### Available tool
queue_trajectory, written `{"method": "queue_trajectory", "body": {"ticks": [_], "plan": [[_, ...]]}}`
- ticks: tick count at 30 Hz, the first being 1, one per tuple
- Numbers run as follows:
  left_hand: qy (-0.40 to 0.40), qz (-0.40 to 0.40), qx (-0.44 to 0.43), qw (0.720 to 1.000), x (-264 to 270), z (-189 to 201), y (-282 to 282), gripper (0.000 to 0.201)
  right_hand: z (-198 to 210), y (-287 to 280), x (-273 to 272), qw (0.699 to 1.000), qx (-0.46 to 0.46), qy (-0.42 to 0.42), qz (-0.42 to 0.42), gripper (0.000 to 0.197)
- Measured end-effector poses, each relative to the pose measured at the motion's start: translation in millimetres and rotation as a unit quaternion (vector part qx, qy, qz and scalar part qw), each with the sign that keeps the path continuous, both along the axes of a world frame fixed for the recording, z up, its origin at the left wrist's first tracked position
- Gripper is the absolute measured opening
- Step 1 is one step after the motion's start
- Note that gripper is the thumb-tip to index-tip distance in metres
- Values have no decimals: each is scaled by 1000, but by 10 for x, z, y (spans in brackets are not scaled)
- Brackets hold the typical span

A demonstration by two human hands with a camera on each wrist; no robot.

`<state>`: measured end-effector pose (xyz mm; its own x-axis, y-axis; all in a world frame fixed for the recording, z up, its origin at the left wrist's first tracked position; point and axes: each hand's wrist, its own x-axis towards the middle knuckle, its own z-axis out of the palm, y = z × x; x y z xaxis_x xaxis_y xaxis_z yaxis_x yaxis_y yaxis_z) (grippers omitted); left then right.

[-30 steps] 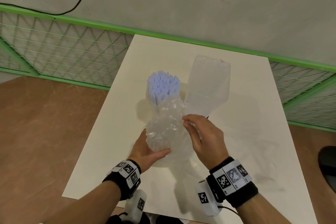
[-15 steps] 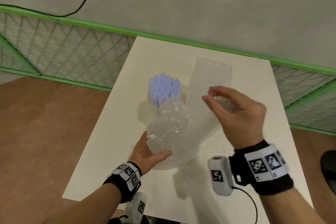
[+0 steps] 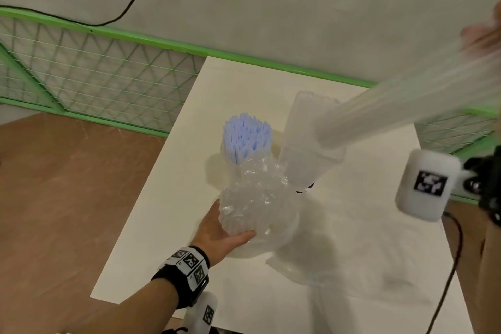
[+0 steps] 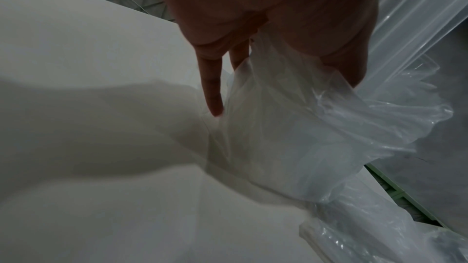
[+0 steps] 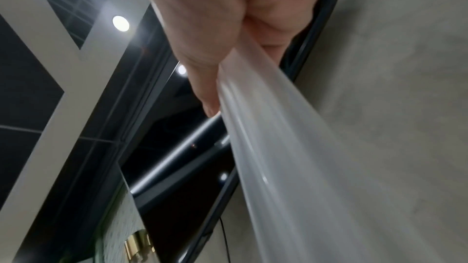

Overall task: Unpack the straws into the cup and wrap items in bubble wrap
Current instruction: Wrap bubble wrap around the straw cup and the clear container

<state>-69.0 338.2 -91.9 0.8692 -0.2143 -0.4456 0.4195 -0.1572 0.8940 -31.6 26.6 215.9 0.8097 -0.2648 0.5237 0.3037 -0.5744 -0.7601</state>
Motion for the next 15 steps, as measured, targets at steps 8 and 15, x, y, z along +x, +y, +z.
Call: {"method": "queue_trajectory", "body": {"ticks": [8, 15], "plan": [[35, 14, 1, 999, -20, 20, -11, 77, -1064, -37, 1040, 998, 0, 48, 46, 12], [57, 29, 18, 998, -29, 76, -42, 65, -1841, -195, 1229, 834, -452, 298, 109, 69]]}}
